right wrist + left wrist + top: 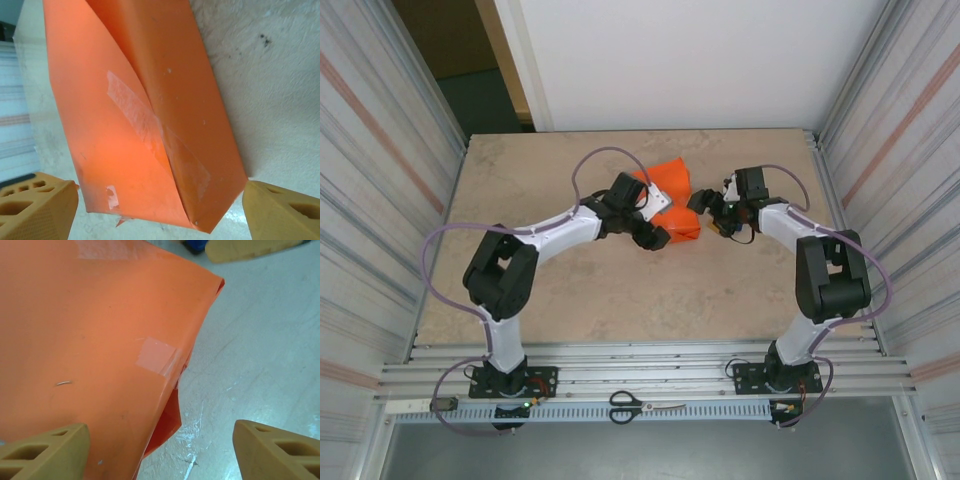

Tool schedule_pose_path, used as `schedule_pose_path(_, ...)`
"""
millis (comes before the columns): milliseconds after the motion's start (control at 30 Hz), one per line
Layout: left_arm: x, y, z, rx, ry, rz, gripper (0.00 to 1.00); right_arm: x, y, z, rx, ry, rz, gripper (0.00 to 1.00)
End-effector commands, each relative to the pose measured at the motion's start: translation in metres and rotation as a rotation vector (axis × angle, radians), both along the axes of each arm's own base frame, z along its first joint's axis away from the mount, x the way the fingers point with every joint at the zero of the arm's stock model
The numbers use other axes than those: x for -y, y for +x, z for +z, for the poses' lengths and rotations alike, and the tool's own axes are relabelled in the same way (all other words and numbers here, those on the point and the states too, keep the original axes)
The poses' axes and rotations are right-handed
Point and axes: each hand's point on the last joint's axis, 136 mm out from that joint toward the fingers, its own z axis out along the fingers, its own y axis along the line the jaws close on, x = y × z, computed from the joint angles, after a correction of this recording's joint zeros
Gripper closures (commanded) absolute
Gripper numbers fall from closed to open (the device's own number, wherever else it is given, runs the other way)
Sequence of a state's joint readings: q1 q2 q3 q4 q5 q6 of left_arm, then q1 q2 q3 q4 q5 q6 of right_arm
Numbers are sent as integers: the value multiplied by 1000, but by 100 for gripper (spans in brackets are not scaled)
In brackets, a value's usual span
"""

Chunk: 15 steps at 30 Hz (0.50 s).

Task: Wrap the gift box in paper
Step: Stand up the gift box at the center of the table.

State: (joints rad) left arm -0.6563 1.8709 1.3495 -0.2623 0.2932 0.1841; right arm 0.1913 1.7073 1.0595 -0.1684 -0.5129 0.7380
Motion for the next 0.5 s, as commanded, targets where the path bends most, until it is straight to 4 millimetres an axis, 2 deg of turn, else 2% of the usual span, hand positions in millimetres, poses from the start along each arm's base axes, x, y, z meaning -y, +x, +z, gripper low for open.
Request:
schedule_pose_path(0,-1,-6,50,15,-119,1,22,-5,3,-2,-4,-22,41,12)
schedule_pose_path(67,-9,0,66,45,-150,45,14,-7,8,-2,-6,-13,55,10)
schedule_pose_path(100,-15,6,72,52,-166,91,3,-8,12,-3,-9,-9,59,10)
schedule_pose_path(200,-44,29,79,-9,-265,273,1,-9,26,-2,-12,-17,68,8)
schedule_pose_path(300,-76,55,65,-216,-395,435,1,-15,40,-2,-12,0,98,7)
schedule_pose_path(367,-84,62,55,-391,-470,440,1,-19,48,-7,-34,8,111,7)
schedule_pose_path(467,-91,66,31,-533,-475,491,1,-27,55,-16,-56,30,140,8)
